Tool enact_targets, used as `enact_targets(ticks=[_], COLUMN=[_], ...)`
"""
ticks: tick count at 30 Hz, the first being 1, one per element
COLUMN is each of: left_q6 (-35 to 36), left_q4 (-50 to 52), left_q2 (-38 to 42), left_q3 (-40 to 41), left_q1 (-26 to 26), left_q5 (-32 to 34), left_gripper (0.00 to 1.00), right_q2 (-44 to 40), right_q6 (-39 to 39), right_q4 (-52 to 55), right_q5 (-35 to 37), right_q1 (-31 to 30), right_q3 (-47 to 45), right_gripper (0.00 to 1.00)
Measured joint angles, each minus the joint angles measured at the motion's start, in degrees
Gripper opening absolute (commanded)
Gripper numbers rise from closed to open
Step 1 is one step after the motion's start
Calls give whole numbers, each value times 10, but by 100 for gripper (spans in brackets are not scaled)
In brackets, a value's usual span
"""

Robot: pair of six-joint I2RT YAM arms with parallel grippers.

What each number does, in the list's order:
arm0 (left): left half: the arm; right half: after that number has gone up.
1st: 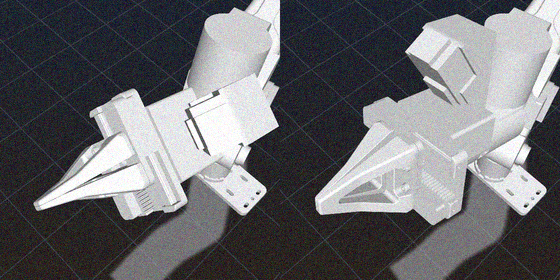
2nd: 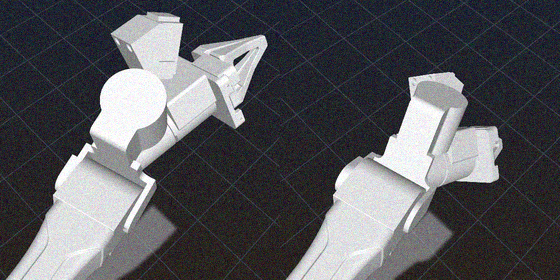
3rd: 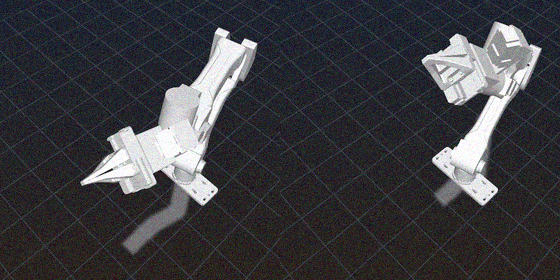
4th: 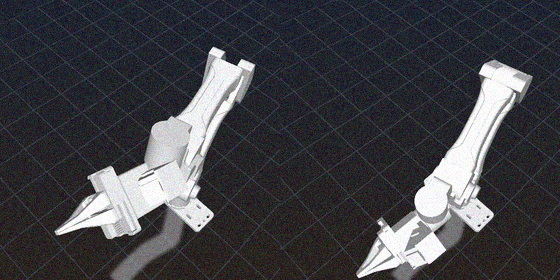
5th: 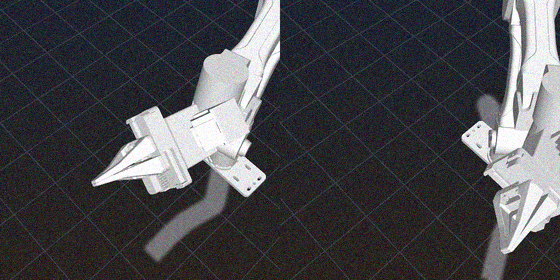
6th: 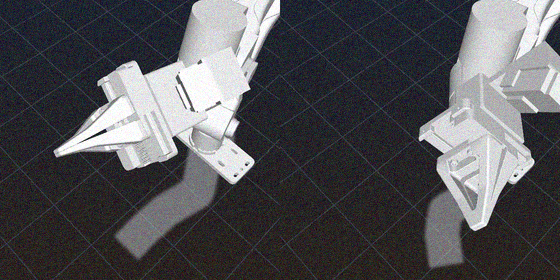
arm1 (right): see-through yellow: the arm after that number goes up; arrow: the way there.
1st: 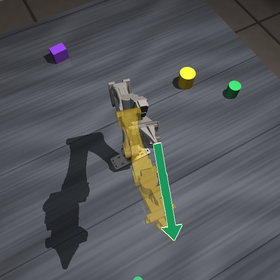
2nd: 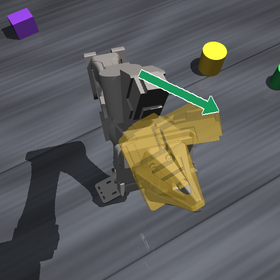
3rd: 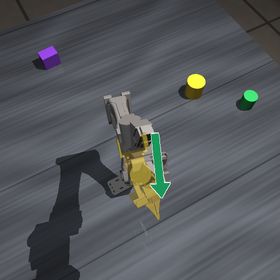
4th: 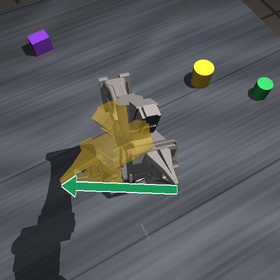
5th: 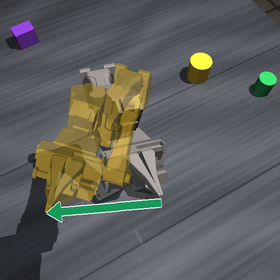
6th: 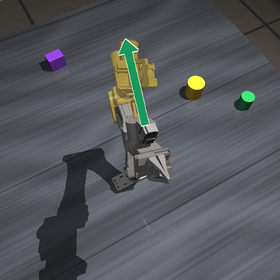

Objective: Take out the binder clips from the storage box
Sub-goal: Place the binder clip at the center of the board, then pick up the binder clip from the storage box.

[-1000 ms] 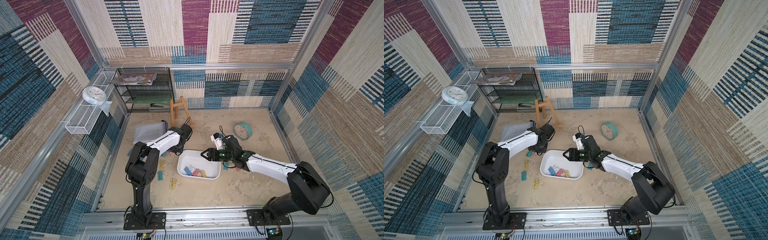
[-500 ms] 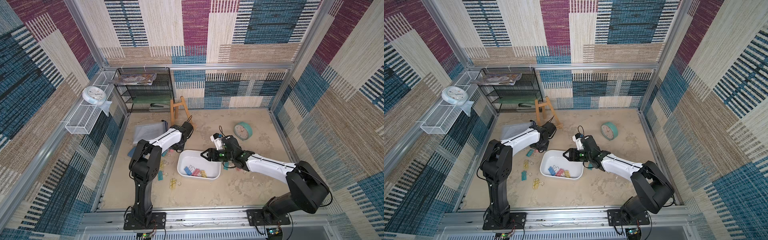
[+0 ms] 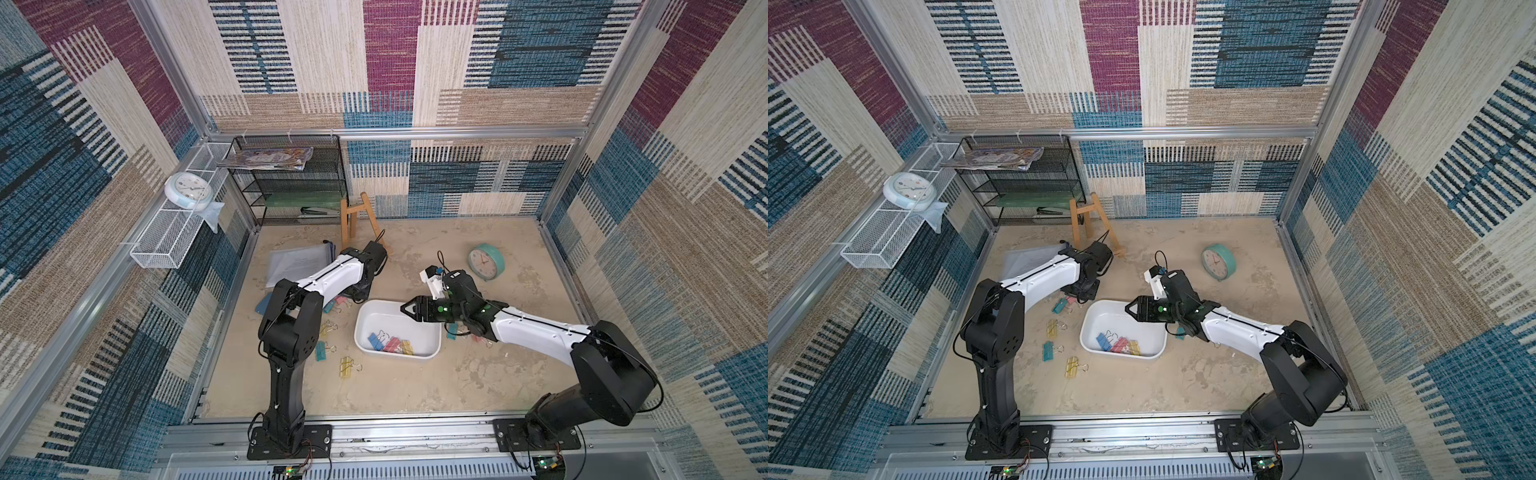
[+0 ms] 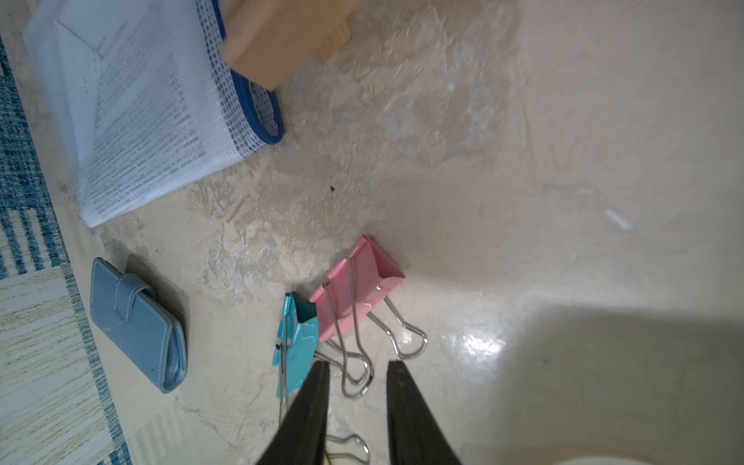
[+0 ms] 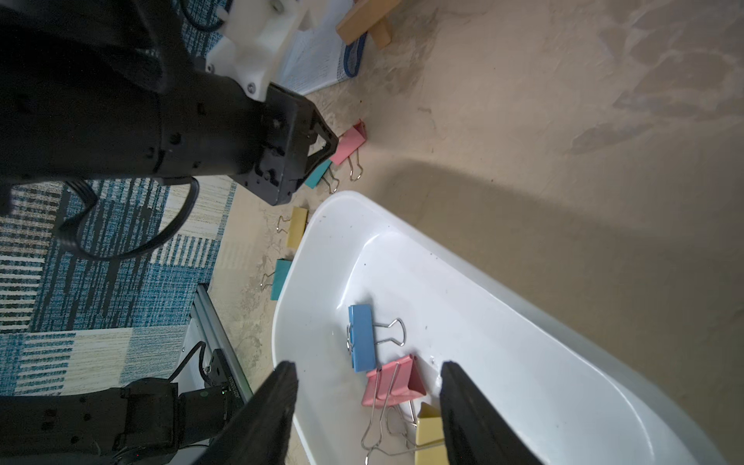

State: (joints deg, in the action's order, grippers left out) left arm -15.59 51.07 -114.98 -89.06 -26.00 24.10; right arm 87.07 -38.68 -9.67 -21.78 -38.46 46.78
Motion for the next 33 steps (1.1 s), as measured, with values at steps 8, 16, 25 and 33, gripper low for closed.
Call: enact_targets(ticks=[8, 16, 25, 33], left_q6=[-24, -86, -177, -219], left_q4=[-9, -73, -173, -236], left_q2=[86, 276, 497, 572], left_q3=[26, 200, 428, 500], left_q1=[0, -1, -1, 0], left_q5=[-67, -129, -187, -236], left_gripper=[33, 33, 48, 63], right_q2=[41, 124, 188, 216], right_q6=[27, 60, 73, 85], right_q4=[40, 85, 113, 136], right_q5=[0, -7, -8, -14], right_q1=[-15, -55, -75, -90], right_q3=[46, 120, 176, 193], right_gripper=[57, 54, 49, 41])
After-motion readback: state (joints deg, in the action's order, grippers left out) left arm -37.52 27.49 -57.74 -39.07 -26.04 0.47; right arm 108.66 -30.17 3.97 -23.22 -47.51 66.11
